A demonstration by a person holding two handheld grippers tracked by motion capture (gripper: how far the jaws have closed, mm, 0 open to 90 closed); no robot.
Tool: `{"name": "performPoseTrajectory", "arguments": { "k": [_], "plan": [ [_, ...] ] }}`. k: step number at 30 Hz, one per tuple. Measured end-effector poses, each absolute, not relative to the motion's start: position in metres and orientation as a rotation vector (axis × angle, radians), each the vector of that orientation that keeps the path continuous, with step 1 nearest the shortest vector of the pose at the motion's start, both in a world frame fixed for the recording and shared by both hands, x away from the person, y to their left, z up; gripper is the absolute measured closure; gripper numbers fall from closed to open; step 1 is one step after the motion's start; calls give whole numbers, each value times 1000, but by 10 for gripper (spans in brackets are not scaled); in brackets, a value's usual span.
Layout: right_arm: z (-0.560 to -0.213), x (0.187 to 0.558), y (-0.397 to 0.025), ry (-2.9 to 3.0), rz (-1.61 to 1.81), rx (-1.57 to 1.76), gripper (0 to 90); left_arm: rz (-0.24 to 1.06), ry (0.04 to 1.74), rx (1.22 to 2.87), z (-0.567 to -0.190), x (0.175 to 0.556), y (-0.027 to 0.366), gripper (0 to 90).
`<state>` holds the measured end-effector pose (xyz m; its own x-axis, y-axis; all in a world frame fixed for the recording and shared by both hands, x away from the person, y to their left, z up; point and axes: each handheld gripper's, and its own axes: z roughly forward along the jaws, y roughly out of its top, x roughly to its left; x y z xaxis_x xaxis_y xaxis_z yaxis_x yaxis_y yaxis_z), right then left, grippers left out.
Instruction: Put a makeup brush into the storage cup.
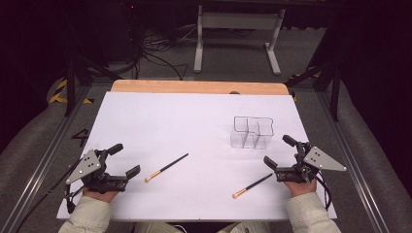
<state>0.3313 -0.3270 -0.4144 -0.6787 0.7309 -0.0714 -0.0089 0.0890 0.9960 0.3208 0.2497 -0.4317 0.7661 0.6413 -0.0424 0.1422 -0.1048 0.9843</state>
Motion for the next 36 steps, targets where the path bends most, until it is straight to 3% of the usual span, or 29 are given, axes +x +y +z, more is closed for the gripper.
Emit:
{"name": "performPoseTrajectory", "arguments": {
  "k": [21,29,36],
  "plan": [
    [-416,328,-331,1782,1640,729,3,424,581,1669,-416,337,218,27],
    [-416,329,-331,1790,1637,730,3,454,579,1768,-400,340,210,50],
    [-416,329,-332,1795,1637,728,3,415,689,1981,-383,350,201,100]
  ]
}}
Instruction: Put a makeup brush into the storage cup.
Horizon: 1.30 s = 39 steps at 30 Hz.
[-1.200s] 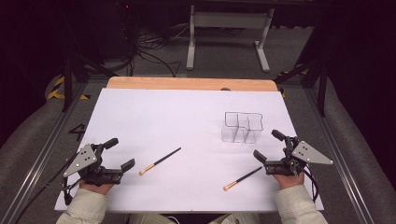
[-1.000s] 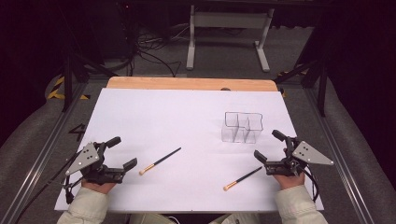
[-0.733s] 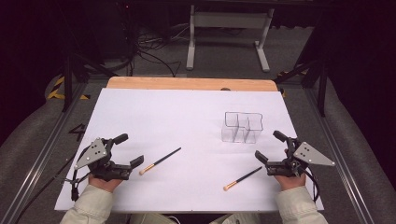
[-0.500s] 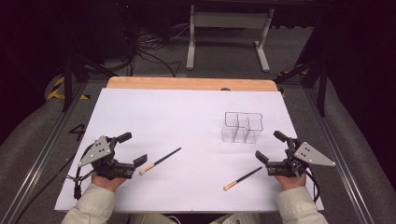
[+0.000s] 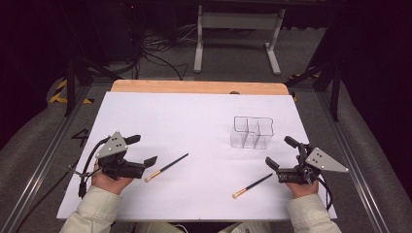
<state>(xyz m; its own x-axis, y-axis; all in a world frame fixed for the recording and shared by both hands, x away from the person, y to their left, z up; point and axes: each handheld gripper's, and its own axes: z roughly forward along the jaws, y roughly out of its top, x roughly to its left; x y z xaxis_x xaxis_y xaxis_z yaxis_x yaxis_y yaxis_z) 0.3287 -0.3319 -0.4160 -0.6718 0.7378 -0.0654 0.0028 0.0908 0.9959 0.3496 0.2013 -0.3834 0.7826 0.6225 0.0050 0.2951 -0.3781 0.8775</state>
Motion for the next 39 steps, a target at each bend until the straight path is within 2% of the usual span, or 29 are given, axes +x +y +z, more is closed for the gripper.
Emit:
{"name": "performPoseTrajectory", "arguments": {
  "k": [8,16,29,39],
  "plan": [
    [-417,329,-332,1806,1627,730,3,317,761,2196,-379,363,192,154],
    [-418,330,-331,1824,1620,736,4,245,793,2295,-370,369,186,249],
    [-419,329,-331,1842,1605,742,8,170,843,2454,-375,380,172,292],
    [-419,327,-333,1850,1607,740,25,84,892,2533,-387,386,162,290]
  ]
}}
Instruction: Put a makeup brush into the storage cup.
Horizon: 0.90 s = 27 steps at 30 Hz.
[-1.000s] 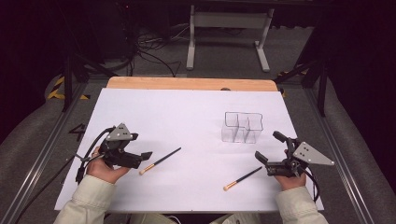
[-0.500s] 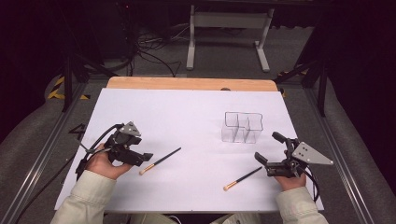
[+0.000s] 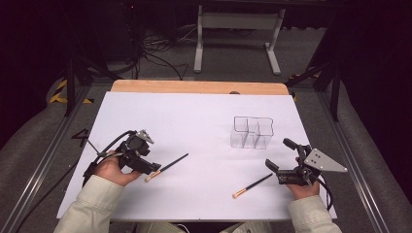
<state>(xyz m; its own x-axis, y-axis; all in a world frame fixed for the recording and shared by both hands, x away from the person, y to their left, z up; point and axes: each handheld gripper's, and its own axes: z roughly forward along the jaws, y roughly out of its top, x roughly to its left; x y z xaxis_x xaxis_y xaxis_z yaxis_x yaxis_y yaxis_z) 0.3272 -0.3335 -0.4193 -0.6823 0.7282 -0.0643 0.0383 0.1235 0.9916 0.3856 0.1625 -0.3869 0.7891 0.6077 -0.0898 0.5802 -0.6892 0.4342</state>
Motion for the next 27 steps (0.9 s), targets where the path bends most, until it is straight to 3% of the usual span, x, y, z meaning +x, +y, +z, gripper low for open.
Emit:
{"name": "performPoseTrajectory", "arguments": {
  "k": [12,27],
  "plan": [
    [-420,327,-334,1855,1619,739,31,61,900,2581,-402,389,156,299],
    [-422,328,-333,1867,1619,747,32,5,909,2624,-415,391,151,374]
  ]
}}
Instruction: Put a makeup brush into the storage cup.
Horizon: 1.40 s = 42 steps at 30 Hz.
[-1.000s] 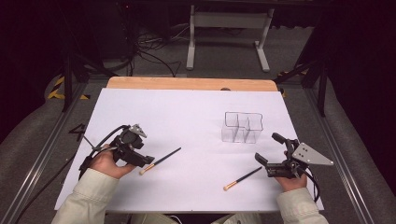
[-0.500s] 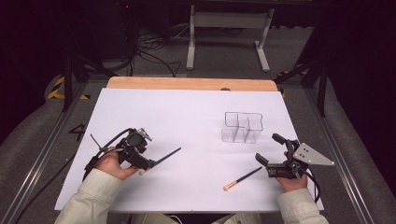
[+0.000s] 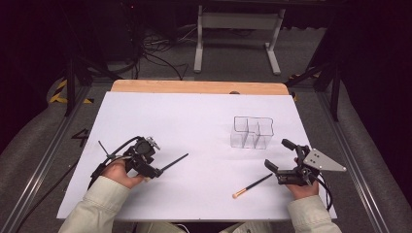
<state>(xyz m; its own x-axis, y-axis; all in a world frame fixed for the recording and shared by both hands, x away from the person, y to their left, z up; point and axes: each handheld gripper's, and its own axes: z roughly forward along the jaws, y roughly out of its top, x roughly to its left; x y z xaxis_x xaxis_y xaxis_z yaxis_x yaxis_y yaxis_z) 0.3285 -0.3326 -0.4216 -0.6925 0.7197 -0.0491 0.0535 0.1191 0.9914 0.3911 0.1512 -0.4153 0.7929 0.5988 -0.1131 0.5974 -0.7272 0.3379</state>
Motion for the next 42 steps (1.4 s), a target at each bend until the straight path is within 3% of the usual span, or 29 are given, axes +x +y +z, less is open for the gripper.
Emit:
{"name": "performPoseTrajectory", "arguments": {
  "k": [16,36,42],
  "plan": [
    [-423,329,-331,1885,1607,743,35,-30,922,2678,-427,394,147,545],
    [-423,329,-330,1893,1593,735,43,-15,884,2755,-428,390,143,628],
    [-423,329,-331,1896,1597,741,78,27,873,2778,-427,390,142,697]
  ]
}}
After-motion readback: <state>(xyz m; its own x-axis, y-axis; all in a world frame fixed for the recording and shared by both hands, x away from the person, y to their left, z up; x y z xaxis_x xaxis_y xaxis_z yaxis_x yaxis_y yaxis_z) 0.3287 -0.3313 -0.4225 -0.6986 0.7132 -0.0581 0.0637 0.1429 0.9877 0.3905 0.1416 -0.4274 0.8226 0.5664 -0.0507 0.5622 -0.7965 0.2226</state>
